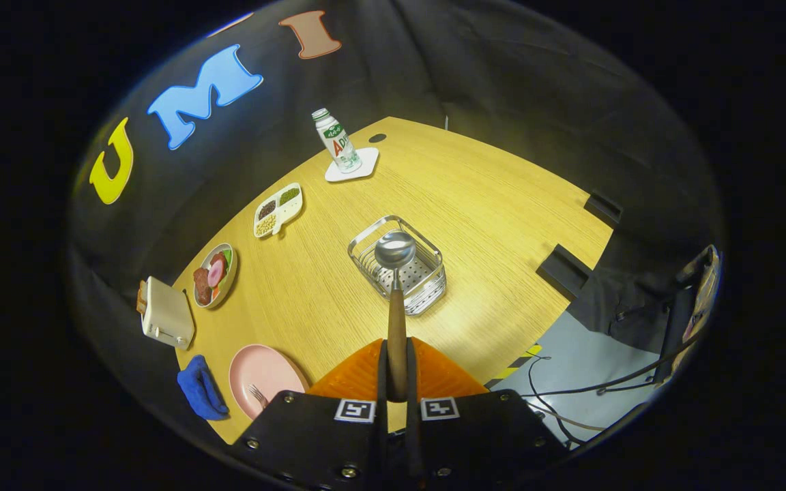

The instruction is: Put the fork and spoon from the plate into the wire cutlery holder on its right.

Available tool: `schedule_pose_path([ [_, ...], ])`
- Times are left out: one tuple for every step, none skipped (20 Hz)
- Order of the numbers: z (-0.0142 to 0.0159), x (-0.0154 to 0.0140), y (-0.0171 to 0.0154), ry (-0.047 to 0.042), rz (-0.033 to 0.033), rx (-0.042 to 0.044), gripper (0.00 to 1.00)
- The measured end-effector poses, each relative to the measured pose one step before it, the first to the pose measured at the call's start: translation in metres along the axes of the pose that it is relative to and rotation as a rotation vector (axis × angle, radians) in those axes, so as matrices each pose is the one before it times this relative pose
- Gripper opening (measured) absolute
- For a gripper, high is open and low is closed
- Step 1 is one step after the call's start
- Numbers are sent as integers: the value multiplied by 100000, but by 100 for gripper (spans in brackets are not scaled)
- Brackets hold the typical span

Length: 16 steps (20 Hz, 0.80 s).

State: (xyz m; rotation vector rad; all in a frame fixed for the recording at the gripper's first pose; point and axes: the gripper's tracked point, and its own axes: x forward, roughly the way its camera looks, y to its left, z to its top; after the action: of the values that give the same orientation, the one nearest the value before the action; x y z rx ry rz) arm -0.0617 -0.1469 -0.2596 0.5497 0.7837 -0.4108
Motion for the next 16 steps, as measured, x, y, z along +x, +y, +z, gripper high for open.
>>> schedule_pose_path([
  [311,-294,347,-609,2006,652,13],
  [361,-85,181,-882,616,967,13],
  [92,-166,108,-610,427,456,15],
  [-154,152,-5,-570,46,-145,18],
  [-12,19,-2,-293,-256,-308,18],
  [141,-48,218,-595,360,269,18],
  [115,-37,126,-281,350,178,20],
  [-164,-24,33,26,343,-4,19],
  [-146,-79,262,248,709,43,22],
  [-167,136,116,281,273,-138,26],
  [-118,15,155,472,368,-335,27],
  [-218,73,196,294,389,-247,27],
  [-106,-12,167,197,268,-381,27],
  [-117,-3,171,201,396,-543,27],
  [-99,63,317,112,268,-559,27],
  [-266,189,284,329,405,-666,27],
])
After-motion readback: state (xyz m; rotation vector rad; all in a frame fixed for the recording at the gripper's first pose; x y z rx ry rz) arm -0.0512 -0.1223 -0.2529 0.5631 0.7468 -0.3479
